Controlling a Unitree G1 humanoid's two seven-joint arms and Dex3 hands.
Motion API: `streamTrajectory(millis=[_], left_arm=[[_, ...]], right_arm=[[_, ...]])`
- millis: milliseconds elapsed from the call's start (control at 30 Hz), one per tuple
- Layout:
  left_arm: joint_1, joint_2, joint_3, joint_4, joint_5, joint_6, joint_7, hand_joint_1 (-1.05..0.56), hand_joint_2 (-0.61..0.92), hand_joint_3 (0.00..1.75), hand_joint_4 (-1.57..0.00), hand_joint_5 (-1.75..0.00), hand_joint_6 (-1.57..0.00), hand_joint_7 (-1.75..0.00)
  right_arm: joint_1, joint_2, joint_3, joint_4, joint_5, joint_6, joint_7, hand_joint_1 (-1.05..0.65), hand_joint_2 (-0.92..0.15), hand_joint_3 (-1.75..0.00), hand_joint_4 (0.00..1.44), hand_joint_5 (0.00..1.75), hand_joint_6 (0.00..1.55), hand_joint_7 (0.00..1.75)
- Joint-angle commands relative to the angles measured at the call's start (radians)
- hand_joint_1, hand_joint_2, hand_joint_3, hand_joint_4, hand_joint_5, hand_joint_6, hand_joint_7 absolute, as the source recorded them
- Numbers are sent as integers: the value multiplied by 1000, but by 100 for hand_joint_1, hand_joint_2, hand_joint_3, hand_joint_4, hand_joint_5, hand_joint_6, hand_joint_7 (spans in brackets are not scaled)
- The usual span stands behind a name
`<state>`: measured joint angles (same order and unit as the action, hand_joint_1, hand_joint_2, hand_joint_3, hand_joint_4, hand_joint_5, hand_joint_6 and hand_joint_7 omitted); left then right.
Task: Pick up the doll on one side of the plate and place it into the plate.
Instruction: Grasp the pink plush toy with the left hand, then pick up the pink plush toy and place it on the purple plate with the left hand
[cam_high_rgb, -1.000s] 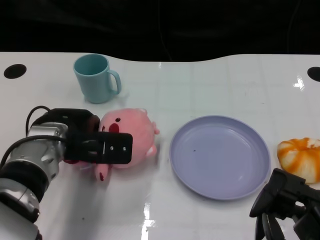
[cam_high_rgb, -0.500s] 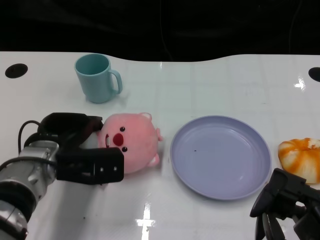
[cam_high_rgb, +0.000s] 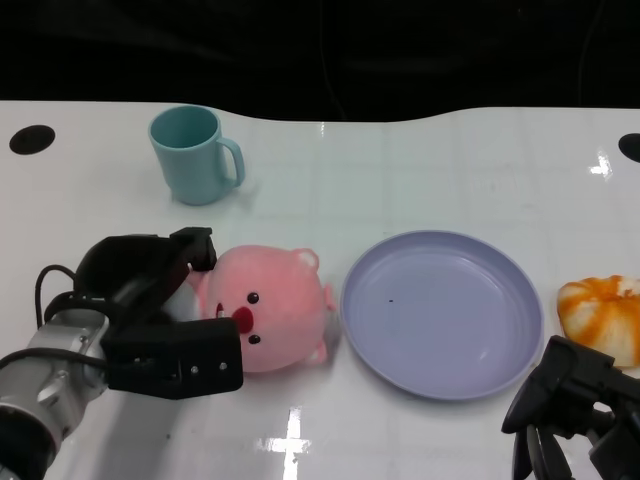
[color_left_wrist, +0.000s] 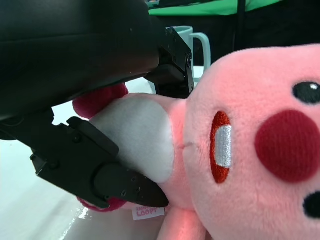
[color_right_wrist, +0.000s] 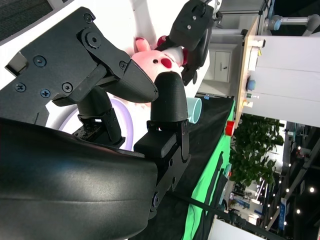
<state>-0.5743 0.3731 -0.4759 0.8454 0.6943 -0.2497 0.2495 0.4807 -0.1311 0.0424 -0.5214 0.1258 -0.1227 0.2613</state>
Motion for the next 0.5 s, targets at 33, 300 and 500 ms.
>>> streamTrajectory(millis=[33, 300, 500], left_arm=[[31, 32, 36, -68, -12, 14, 9, -13, 61, 86, -85, -175, -63, -175], [116, 66, 124, -295, -58, 57, -69, -16, 55, 105, -86, -175, -64, -175], [137, 80, 159, -423, -45, 119, -123, -14, 50, 106, -86, -175, -64, -175]], right_arm=[[1, -10, -8, -5, 7, 6, -3, -16, -42, -145, 69, 175, 58, 152], [-4, -12, -12, 3, 14, 11, 2, -17, -42, -144, 69, 175, 59, 152], [-10, -9, -12, 15, 10, -3, 0, -14, -41, -146, 70, 175, 59, 152]])
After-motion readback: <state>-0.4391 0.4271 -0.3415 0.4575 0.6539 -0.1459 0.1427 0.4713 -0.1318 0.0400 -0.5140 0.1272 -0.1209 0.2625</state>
